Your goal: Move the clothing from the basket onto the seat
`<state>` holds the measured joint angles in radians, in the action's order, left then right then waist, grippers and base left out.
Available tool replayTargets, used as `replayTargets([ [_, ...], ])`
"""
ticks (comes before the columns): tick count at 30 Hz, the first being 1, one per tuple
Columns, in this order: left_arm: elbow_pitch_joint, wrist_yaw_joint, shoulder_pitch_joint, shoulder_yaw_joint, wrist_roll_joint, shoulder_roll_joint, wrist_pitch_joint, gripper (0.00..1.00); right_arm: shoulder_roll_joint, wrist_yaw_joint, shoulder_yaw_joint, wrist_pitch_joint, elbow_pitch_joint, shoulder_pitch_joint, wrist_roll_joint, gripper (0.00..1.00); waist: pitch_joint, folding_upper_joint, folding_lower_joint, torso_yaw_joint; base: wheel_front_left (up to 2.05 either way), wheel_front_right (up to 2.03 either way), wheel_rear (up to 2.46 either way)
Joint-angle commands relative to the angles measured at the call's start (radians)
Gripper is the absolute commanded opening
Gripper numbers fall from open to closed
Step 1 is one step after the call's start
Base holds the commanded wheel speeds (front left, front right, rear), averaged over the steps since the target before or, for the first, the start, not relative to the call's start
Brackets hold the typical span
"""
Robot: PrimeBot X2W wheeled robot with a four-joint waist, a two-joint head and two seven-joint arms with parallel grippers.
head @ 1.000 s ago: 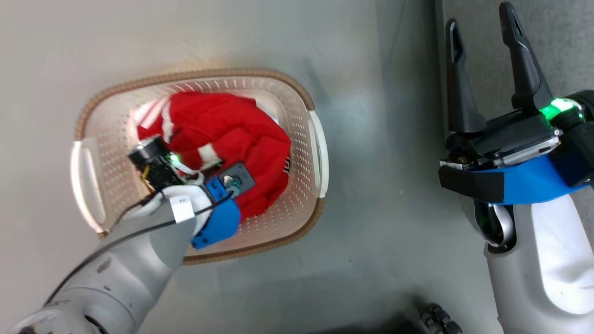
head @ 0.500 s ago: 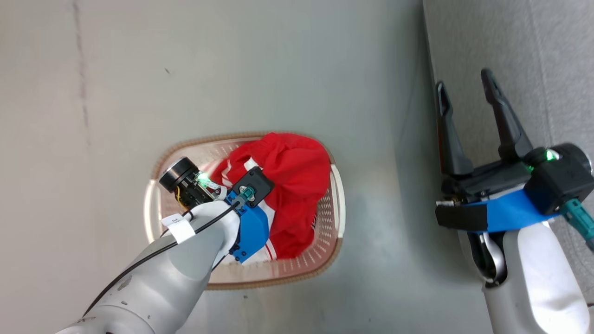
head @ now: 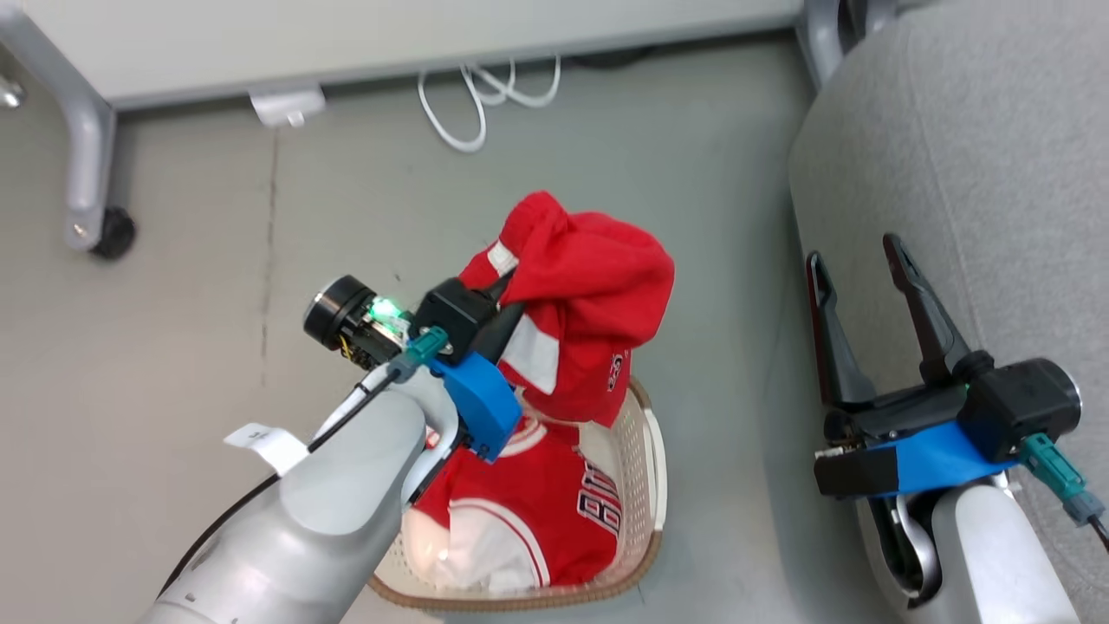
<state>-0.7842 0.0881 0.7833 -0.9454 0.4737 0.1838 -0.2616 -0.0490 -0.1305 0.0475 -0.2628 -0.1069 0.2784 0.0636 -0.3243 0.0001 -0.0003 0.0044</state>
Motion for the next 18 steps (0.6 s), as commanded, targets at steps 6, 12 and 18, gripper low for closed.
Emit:
replayTargets([
  [6, 0.129, -0.007, -0.045, 0.131, -0.021, 0.013, -0.005, 0.0, -0.002, 0.0, 0.0, -0.003, -0.016, -0.067, 0.012, 1.0, 0.146, -0.0001, 0.0003, 0.01, 0.0, 0.0, 0.0],
  [12, 0.22, -0.005, -0.057, 0.206, -0.042, 0.028, -0.005, 0.0, -0.002, 0.0, 0.001, -0.003, -0.023, -0.119, 0.021, 1.0, 0.213, -0.0001, 0.0003, 0.009, 0.0, 0.0, 0.0],
  [18, 0.277, -0.011, -0.068, 0.227, -0.055, 0.048, -0.005, 0.0, -0.002, 0.0, -0.001, -0.003, -0.019, -0.158, 0.031, 1.0, 0.247, -0.0001, 0.0003, 0.009, 0.0, 0.0, 0.0],
])
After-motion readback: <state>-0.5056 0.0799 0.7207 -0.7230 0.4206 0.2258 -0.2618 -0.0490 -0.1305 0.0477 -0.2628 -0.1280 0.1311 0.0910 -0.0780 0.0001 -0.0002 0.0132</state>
